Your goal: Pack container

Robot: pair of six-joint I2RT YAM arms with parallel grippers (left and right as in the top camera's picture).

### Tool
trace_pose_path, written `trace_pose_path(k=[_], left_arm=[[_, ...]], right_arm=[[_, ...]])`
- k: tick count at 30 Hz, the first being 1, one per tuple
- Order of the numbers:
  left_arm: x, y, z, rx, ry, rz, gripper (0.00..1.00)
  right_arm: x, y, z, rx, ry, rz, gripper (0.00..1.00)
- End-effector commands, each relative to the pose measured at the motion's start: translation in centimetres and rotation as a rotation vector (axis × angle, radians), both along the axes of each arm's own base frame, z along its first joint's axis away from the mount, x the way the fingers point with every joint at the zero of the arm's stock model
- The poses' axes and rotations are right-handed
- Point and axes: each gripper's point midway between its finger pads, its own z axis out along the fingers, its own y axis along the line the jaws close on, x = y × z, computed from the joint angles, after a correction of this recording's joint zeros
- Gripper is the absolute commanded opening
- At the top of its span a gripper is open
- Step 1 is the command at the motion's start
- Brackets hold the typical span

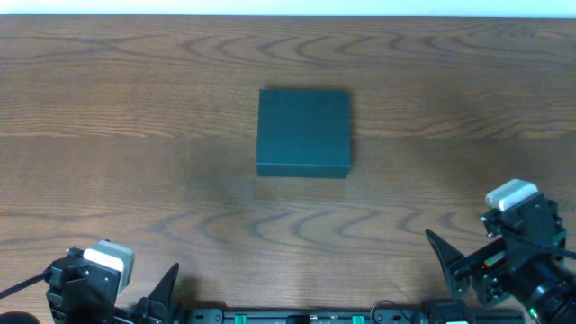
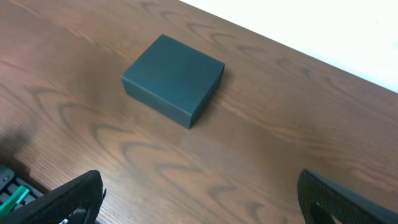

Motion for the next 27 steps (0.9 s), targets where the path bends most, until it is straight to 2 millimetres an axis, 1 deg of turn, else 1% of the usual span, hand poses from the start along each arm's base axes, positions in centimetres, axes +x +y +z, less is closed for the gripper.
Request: trace_pose_path(k=[1, 2, 4, 7, 9, 12, 15, 21, 25, 27], left_arm=[[-0.1, 0.1, 0.0, 0.0, -0.003, 0.005, 0.95], [-0.2, 0.1, -0.1, 0.002, -0.003, 0.006, 0.95], [-0.5, 1.2, -0.4, 0.045, -0.009, 0.048, 0.95], [-0.9, 1.7, -1.0, 0.054, -0.025, 0.084, 0.95], [-0.4, 2.4, -1.5, 0.07, -0.063, 0.128, 0.96], [1.2, 3.5, -2.9, 0.093, -0.134, 0.199, 0.95], [3.0, 3.8, -5.2, 0.094, -0.177, 0.231, 0.95], [7.0, 3.6, -10.4, 0.084, -0.224, 0.237, 0.95], [8.7, 3.6, -13.5, 0.077, -0.241, 0.246, 0.95], [9.4, 3.7, -14.7, 0.072, -0.257, 0.259, 0.95]], right_arm=[[-0.1, 0.1, -0.2, 0.008, 0.01, -0.001, 0.99], [-0.1, 0.1, -0.2, 0.008, 0.01, -0.001, 0.99], [-0.1, 0.1, -0.2, 0.008, 0.01, 0.0, 0.99], [-0.1, 0.1, -0.2, 0.008, 0.01, 0.0, 0.99], [-0.1, 0.1, -0.2, 0.008, 0.01, -0.001, 0.99], [-0.1, 0.1, -0.2, 0.008, 0.01, 0.0, 0.99], [-0.1, 0.1, -0.2, 0.008, 0.01, -0.001, 0.99], [-0.1, 0.1, -0.2, 0.008, 0.01, 0.0, 0.99], [-0.1, 0.1, -0.2, 0.008, 0.01, -0.001, 0.99], [-0.1, 0.1, -0.2, 0.008, 0.01, 0.0, 0.99]])
